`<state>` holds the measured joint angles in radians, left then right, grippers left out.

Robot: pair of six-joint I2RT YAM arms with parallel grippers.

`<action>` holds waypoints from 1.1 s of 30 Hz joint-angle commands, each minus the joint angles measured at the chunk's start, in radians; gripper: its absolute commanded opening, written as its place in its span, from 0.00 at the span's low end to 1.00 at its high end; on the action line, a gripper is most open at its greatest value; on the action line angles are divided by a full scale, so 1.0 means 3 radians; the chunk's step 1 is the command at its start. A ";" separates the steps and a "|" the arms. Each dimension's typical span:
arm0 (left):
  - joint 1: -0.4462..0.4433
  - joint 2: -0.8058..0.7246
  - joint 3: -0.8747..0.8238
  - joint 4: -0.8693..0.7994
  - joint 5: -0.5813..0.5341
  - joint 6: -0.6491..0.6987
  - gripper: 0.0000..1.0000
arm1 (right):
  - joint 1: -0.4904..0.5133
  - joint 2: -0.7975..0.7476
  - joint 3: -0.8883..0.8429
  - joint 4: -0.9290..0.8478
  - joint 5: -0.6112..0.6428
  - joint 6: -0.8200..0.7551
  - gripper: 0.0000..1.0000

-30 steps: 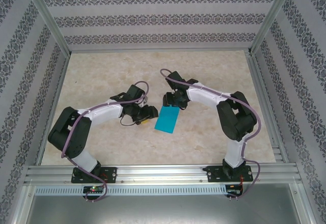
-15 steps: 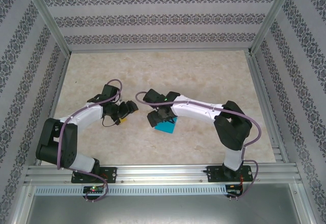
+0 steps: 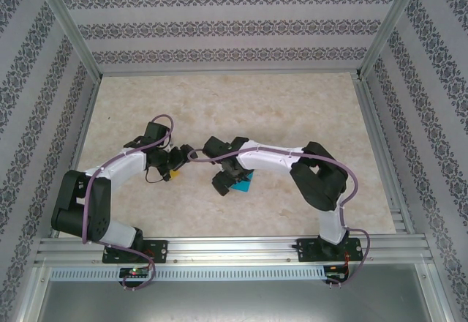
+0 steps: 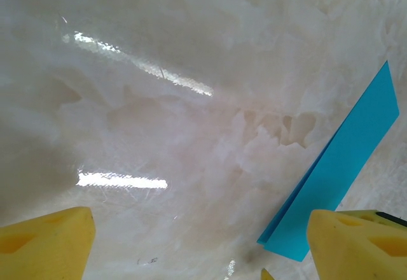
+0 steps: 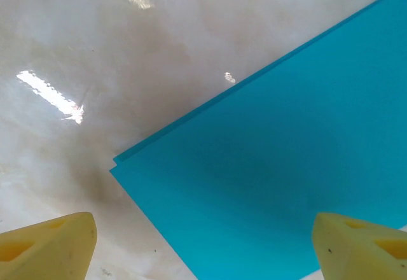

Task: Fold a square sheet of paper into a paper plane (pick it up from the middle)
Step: Fold the triangle a second time at the center of the table.

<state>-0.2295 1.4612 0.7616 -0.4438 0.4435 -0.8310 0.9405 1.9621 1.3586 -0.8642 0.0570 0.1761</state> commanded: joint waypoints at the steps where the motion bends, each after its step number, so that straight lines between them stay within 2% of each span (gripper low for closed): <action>1: 0.0042 -0.0027 -0.0040 -0.0049 0.0056 0.0037 0.88 | -0.0041 0.0072 0.0012 0.0078 -0.0087 -0.0116 0.88; 22: 0.0040 0.0000 -0.0045 -0.0029 0.0104 0.0050 0.88 | -0.0294 0.0209 -0.0228 0.0316 -0.0251 -0.0066 0.79; 27: 0.0039 0.0002 -0.0051 -0.0028 0.0123 0.0056 0.88 | -0.0394 0.0210 -0.0334 0.0430 -0.0480 -0.0034 0.73; 33: 0.0039 0.0001 -0.0058 -0.0019 0.0144 0.0057 0.89 | -0.0493 0.0203 -0.0415 0.0527 -0.0833 -0.0046 0.73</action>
<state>-0.2295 1.4612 0.7525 -0.4435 0.4660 -0.8303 0.8097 1.9587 1.2922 -0.7666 -0.0948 0.1616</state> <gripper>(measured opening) 0.885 0.731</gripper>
